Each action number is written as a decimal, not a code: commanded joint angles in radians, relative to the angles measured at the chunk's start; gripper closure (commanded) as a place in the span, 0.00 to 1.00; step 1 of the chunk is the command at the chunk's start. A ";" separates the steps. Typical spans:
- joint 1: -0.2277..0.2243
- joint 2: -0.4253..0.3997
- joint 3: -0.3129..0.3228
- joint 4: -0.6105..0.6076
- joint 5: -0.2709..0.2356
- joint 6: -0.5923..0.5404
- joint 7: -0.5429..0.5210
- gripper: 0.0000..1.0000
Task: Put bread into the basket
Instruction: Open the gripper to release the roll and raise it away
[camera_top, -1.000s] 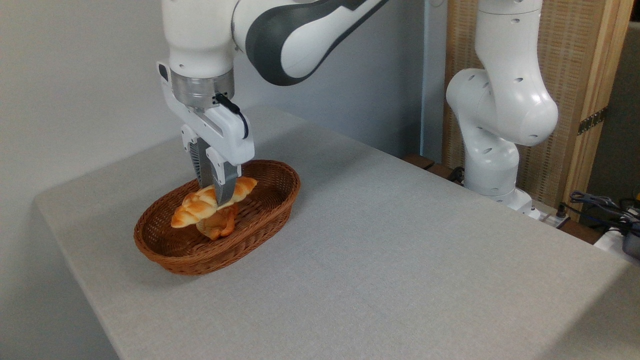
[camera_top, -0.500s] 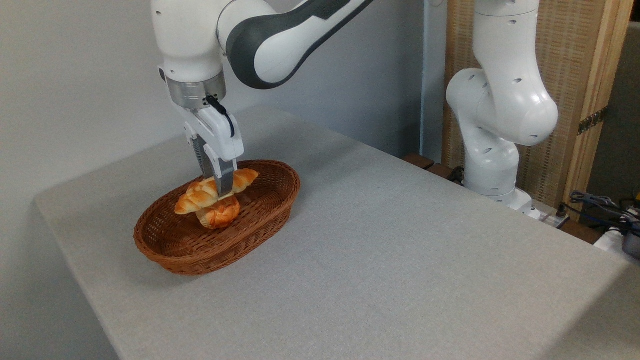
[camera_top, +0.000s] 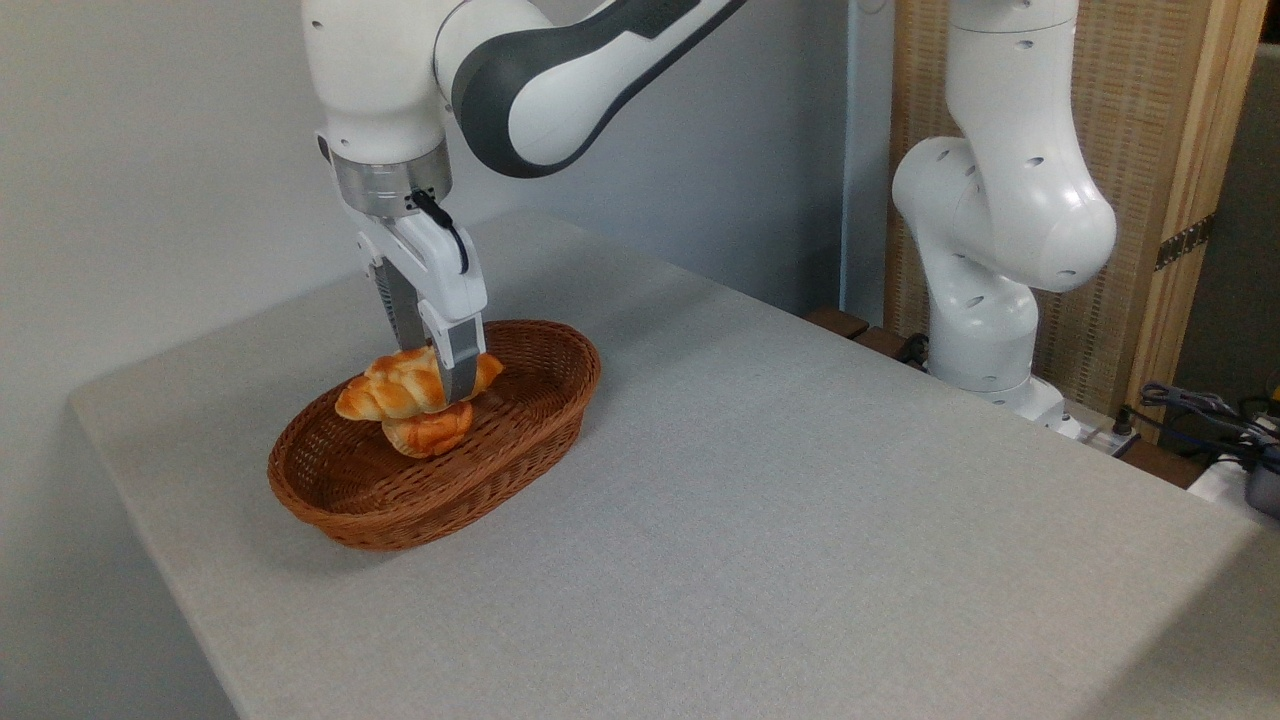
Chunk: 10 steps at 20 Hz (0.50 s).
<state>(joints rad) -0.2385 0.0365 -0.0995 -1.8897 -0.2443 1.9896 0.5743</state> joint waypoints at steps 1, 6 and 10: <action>0.005 0.000 0.006 0.030 -0.009 -0.009 -0.011 0.00; 0.018 -0.003 0.047 0.095 -0.013 -0.012 -0.048 0.00; 0.019 -0.013 0.075 0.103 -0.007 -0.014 -0.057 0.00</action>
<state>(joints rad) -0.2193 0.0333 -0.0550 -1.8043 -0.2443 1.9900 0.5367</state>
